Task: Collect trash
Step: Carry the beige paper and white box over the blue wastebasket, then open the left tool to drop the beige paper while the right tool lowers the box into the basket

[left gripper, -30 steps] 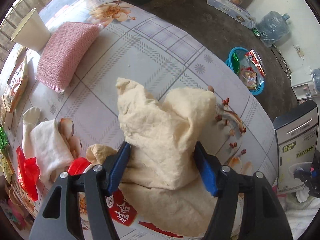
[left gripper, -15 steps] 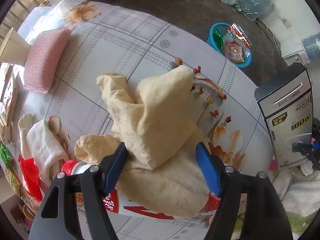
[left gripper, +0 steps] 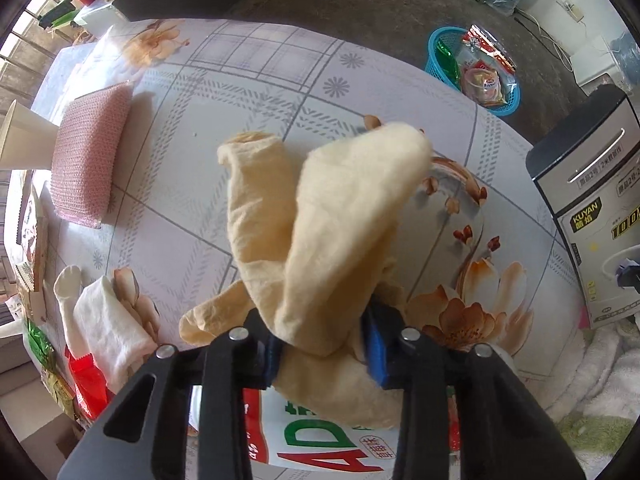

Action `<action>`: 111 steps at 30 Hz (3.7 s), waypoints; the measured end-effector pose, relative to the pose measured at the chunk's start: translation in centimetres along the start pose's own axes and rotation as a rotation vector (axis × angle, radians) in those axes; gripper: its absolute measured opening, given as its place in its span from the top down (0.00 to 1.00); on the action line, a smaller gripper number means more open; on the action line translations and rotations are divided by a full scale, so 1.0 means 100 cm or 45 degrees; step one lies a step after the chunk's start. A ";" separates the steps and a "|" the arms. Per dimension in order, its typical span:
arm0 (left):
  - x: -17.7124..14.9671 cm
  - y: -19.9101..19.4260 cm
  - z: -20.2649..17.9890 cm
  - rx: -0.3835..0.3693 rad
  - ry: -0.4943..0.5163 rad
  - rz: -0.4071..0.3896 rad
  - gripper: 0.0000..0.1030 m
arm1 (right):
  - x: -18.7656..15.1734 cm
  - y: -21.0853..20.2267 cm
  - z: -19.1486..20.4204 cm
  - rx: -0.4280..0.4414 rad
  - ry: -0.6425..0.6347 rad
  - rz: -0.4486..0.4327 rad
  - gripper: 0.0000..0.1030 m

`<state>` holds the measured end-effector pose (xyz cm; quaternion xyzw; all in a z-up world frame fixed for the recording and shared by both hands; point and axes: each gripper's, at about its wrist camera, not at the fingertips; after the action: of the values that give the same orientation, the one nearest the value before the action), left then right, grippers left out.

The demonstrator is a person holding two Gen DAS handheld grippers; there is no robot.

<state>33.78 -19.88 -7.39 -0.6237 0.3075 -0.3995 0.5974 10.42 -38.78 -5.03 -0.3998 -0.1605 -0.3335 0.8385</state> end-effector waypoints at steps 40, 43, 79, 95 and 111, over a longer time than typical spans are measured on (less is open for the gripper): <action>0.220 0.055 -0.257 -0.413 -0.144 -0.273 0.90 | -0.004 -0.156 -0.188 -0.551 0.547 -0.501 0.78; 0.246 0.092 -0.267 -0.411 -0.193 -0.206 0.90 | -0.007 -0.155 -0.202 -0.560 0.588 -0.484 0.78; 0.129 -0.054 -0.127 -0.324 -0.387 -0.571 0.46 | 0.075 0.033 -0.316 -0.892 0.584 -0.044 0.78; -0.055 -0.088 -0.011 -0.181 -0.790 -0.642 0.46 | 0.086 0.109 -0.391 -1.042 0.604 0.366 0.78; -0.078 -0.086 0.007 -0.169 -0.876 -0.629 0.46 | 0.048 0.140 -0.416 -1.182 0.608 0.390 0.78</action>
<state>29.70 -11.98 0.13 -0.8125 -0.0431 -0.2787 0.5101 23.62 -66.83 -36.53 -0.6599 0.2587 -0.3250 0.6261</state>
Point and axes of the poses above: each gripper's, at about its wrist camera, not at the fingertips, and y roughly the way its jaws point, z to its left, x to its top, and after that the axes turned 8 degrees about -z, right-handed
